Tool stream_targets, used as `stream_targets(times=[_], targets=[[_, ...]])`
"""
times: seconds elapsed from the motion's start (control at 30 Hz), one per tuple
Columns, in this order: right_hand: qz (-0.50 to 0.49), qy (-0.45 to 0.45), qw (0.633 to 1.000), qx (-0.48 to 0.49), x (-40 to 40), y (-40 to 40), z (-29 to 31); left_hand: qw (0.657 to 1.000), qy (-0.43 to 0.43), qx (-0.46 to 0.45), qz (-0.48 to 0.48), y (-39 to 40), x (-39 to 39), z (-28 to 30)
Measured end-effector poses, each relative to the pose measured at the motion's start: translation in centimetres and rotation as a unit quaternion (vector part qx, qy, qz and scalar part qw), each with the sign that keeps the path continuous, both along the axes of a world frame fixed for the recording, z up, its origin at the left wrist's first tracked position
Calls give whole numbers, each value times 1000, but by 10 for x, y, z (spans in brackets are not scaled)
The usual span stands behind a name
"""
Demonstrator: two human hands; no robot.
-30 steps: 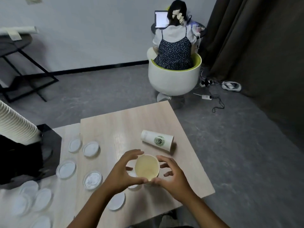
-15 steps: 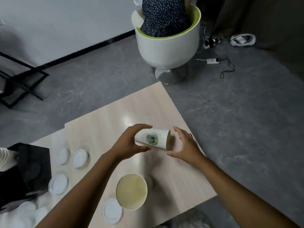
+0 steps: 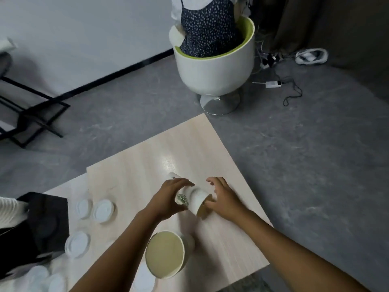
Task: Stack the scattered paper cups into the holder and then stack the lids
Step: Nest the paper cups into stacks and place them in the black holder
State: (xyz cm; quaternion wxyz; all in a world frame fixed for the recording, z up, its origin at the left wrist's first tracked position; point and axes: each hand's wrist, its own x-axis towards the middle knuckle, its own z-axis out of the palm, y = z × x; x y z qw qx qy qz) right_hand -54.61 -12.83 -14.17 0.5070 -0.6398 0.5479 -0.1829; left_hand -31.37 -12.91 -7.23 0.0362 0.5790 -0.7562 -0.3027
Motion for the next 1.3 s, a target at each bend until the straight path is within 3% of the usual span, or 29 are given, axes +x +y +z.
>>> stream_targets(times=[0.1,0.2,0.4,0.53,0.63,0.73,0.83,1.0,1.3], targets=[[-57,9,998,-6,4,3,6,999,-33,9,-33,4,-1,5],[-107,-18,993,-55,13,1,30,998,-13,-23,-49,4,2,14],[-117,-52,985,-119,40,-9,85,994,66,-86,20,17,14,53],[-155,-136,971,-123,50,-3,149,969,190,-120,100,39,28,93],[-76,-214,965,-135,44,18,215,931,286,-168,153,66,34,144],[26,-193,962,-193,41,56,278,897,354,-208,162,99,39,200],[62,-167,948,-265,47,90,316,878,393,-228,148,135,41,238],[29,-156,945,-287,57,136,312,854,456,-199,150,179,43,235],[-54,-165,958,-227,66,164,264,884,413,-150,158,192,49,200]])
